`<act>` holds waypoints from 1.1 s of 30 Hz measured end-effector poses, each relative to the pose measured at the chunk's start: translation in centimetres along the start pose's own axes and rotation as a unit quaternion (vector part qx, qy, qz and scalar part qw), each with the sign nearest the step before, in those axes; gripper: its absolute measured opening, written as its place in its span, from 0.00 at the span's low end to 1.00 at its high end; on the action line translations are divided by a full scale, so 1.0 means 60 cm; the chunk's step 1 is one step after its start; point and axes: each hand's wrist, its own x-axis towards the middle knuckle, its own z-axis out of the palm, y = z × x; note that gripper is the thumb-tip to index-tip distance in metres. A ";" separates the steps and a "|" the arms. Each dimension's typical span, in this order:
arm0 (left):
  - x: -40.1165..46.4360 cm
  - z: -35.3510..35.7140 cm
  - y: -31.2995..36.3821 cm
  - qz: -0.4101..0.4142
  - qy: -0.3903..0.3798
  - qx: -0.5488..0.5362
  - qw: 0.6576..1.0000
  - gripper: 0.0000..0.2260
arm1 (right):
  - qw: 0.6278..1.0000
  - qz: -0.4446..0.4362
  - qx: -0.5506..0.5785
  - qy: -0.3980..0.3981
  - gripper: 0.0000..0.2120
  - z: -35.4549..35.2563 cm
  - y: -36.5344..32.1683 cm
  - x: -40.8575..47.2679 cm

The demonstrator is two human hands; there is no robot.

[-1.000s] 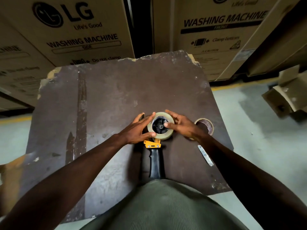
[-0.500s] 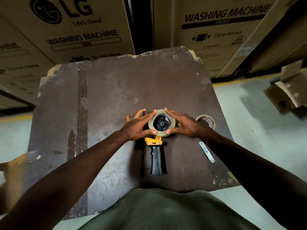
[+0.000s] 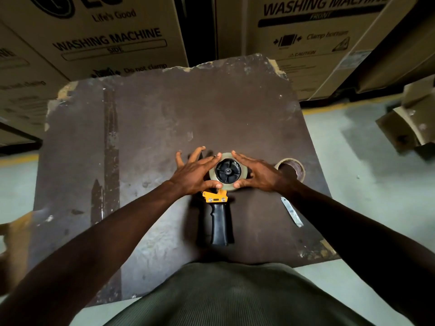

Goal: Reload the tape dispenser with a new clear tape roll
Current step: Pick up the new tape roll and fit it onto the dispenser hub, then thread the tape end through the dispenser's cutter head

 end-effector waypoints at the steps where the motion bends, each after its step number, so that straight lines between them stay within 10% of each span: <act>1: 0.000 0.000 0.000 0.000 0.005 0.006 1.000 0.44 | 1.000 -0.001 -0.006 0.003 0.49 0.002 0.000 -0.001; 15: -0.020 -0.018 0.021 -0.056 -0.019 -0.004 0.998 0.38 | 0.998 0.035 -0.029 0.036 0.48 0.012 -0.028 -0.017; 21: -0.086 -0.006 0.068 -0.162 0.165 -0.109 0.967 0.12 | 0.949 0.094 0.030 0.299 0.30 0.067 -0.060 -0.073; 25: -0.090 -0.011 0.106 -0.248 0.083 -0.154 0.953 0.15 | 0.902 0.102 0.042 0.417 0.15 0.147 -0.103 -0.119; 33: -0.056 -0.039 0.127 -0.278 0.044 -0.074 0.957 0.27 | 0.916 0.208 0.092 0.331 0.21 0.235 -0.158 -0.126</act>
